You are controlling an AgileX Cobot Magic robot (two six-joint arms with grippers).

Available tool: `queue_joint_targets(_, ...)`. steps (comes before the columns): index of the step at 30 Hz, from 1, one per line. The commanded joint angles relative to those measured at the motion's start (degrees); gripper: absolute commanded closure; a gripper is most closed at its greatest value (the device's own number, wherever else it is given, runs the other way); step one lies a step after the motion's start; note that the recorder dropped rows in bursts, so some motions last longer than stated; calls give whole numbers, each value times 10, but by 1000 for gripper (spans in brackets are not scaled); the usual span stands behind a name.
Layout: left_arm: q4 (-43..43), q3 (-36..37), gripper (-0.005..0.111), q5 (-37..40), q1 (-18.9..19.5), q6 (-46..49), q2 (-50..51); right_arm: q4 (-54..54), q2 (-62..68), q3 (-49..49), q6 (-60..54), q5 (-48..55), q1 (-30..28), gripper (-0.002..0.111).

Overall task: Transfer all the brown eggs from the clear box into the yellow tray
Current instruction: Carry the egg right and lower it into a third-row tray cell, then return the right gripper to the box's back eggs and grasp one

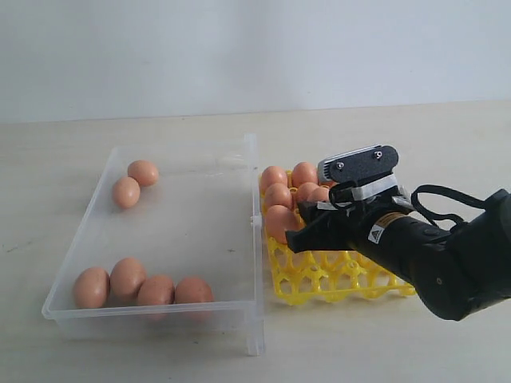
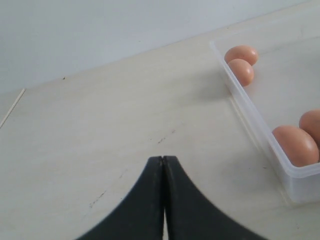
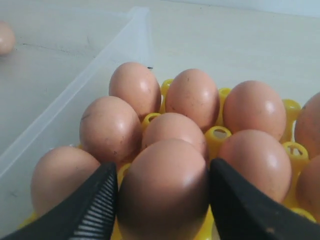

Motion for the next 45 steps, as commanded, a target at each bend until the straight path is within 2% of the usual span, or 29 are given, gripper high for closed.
queue_joint_targets(1, 0, -2, 107, -3, 1, -3, -3, 4, 0, -3, -9, -8, -4, 101)
queue_joint_targets(3, 0, -2, 107, -3, 1, -3, -3, 4, 0, -3, -10, -10, -4, 90)
queue_joint_targets(9, 0, -2, 107, -3, 1, -3, -3, 11, 0, -3, -12, -10, -4, 44)
queue_joint_targets(11, 0, -2, 107, -3, 1, -3, -3, 15, 0, -3, -13, -10, -4, 37)
queue_joint_targets(14, 0, -2, 107, -3, 1, -3, -3, 19, -12, -3, -38, -5, -4, 39)
queue_joint_targets(16, 0, -2, 107, -3, 1, -3, -3, 24, -37, -3, -67, 15, -4, 48)
queue_joint_targets(19, 0, -2, 107, -3, 1, -3, -3, 54, -106, -3, -112, 70, -4, 69)
queue_joint_targets(23, 0, -2, 107, -3, 1, -3, -3, 53, -217, -6, -138, 145, -4, 107)
queue_joint_targets(24, 0, -2, 107, -3, 1, -3, -3, 49, -239, -15, -138, 179, -3, 108)
queue_joint_targets(27, 0, -2, 107, -3, 1, -3, -3, 13, -261, -69, -106, 318, -3, 108)
queue_joint_targets(30, 0, -2, 107, -3, 1, -3, -3, -69, -229, -161, 6, 461, 17, 108)
queue_joint_targets(32, 0, -2, 107, -3, 1, -3, -3, -89, -188, -223, 58, 505, 39, 108)
queue_joint_targets(35, 0, -2, 107, -3, 1, -3, -3, -93, -112, -308, 64, 543, 77, 106)
queue_joint_targets(38, 0, -2, 107, -3, 1, -3, -3, -88, -26, -405, 63, 599, 104, 96)
queue_joint_targets(41, 0, -2, 107, -3, 1, -3, -3, -87, 63, -512, 70, 652, 122, 74)
queue_joint_targets(42, 0, -2, 107, -3, 1, -3, -3, -88, 99, -562, 97, 676, 124, 65)
queue_joint_targets(45, 0, -2, 107, -3, 1, -3, -3, -88, 181, -680, 172, 735, 127, 51)
